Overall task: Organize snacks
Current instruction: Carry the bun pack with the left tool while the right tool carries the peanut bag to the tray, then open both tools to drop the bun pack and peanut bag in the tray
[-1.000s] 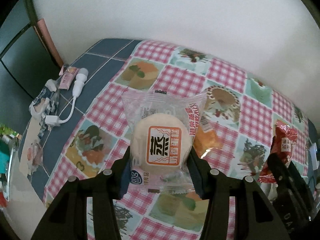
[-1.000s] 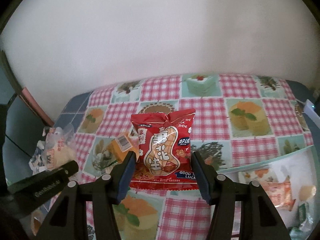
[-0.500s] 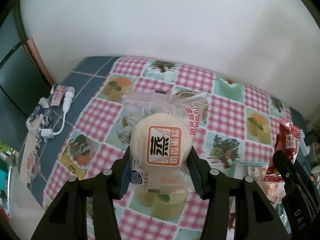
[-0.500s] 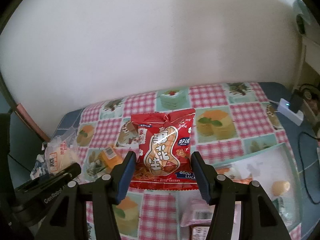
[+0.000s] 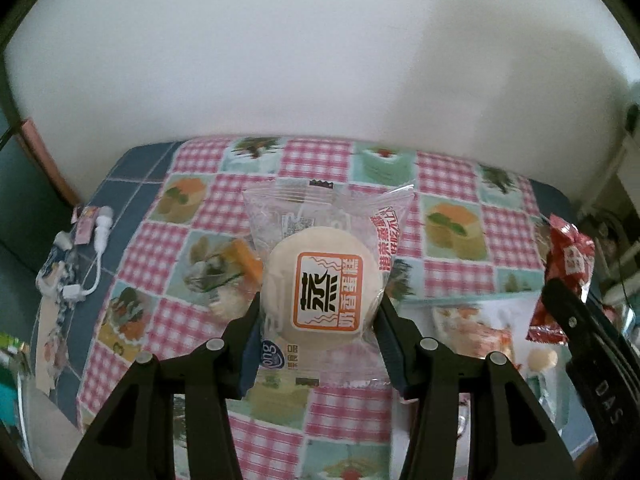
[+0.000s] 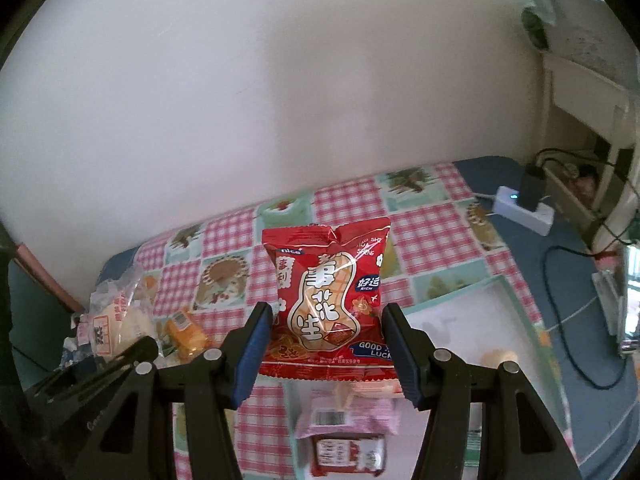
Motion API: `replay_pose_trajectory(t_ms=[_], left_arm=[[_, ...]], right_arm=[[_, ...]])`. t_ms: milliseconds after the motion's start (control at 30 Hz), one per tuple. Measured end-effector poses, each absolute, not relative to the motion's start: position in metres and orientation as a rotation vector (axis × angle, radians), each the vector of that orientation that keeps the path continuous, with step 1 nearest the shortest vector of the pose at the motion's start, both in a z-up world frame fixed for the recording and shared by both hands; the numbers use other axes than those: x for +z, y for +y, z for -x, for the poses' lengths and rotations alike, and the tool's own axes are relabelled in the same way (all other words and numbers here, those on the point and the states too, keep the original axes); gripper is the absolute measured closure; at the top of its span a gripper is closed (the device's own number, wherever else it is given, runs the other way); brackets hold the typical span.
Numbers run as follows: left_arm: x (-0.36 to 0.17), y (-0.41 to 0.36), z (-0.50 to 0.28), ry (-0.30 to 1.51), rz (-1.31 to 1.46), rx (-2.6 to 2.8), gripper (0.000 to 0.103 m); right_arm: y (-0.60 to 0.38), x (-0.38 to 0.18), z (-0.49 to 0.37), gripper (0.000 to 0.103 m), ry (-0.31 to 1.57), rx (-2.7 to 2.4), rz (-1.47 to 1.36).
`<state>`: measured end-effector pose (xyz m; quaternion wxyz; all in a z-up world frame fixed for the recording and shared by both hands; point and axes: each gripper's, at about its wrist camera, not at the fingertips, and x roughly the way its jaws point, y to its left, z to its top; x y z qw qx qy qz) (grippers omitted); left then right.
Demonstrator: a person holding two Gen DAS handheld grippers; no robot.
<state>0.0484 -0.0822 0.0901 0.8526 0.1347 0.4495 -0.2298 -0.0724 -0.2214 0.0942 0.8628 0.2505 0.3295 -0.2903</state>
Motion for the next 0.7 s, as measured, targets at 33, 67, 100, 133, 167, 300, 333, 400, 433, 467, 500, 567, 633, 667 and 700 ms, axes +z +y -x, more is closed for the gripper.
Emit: replay_pose_trajectory(t_ms=[33,67,100,133,167,300,333,400,433,467,500,567,633,667,700], left_arm=[[0.090,-0.087,-0.043,0.947,-0.290,-0.501,0.050],[0.089,-0.091,-0.038,0.950,-0.294,-0.517,0.050],[0.088,-0.095,-0.034,0.951,-0.299,-0.530,0.050],[0.087,-0.100,-0.028,0.953,-0.309,-0.547,0.050],[0.085,-0.105,-0.024,0.953,-0.320,-0.558,0.050],[0.077,-0.129,0.003,0.950,-0.393,-0.621,0.050],[0.073,-0.137,0.012,0.956,-0.415,-0.650,0.050],[0.063,-0.149,0.024,0.981,-0.448,-0.693,0.050],[0.057,-0.155,0.030,0.999,-0.467,-0.716,0.050],[0.051,-0.161,0.036,1.017,-0.483,-0.736,0.050],[0.044,-0.167,0.042,1.041,-0.497,-0.758,0.050],[0.035,-0.173,0.047,1.075,-0.508,-0.776,0.050],[0.026,-0.178,0.050,1.110,-0.516,-0.783,0.049],[0.023,-0.179,0.050,1.122,-0.518,-0.787,0.049],[0.020,-0.180,0.051,1.140,-0.516,-0.791,0.049]], right_arm=[[-0.225,0.095,0.077,0.043,0.691,-0.619,-0.527],[-0.227,0.094,0.080,0.043,0.690,-0.620,-0.530],[-0.231,0.094,0.084,0.043,0.690,-0.627,-0.534],[-0.235,0.093,0.089,0.043,0.691,-0.638,-0.540],[-0.240,0.093,0.093,0.043,0.692,-0.647,-0.546],[-0.262,0.084,0.110,0.043,0.718,-0.689,-0.571],[-0.268,0.078,0.114,0.043,0.738,-0.703,-0.583],[-0.282,0.062,0.123,0.043,0.790,-0.733,-0.628],[-0.287,0.055,0.126,0.043,0.809,-0.742,-0.653],[-0.293,0.047,0.130,0.043,0.829,-0.749,-0.685],[-0.299,0.039,0.134,0.043,0.846,-0.751,-0.713],[-0.306,0.025,0.139,0.043,0.874,-0.753,-0.753],[-0.311,0.014,0.143,0.042,0.906,-0.759,-0.782],[-0.313,0.010,0.144,0.042,0.919,-0.763,-0.793],[-0.315,0.007,0.146,0.042,0.928,-0.769,-0.801]])
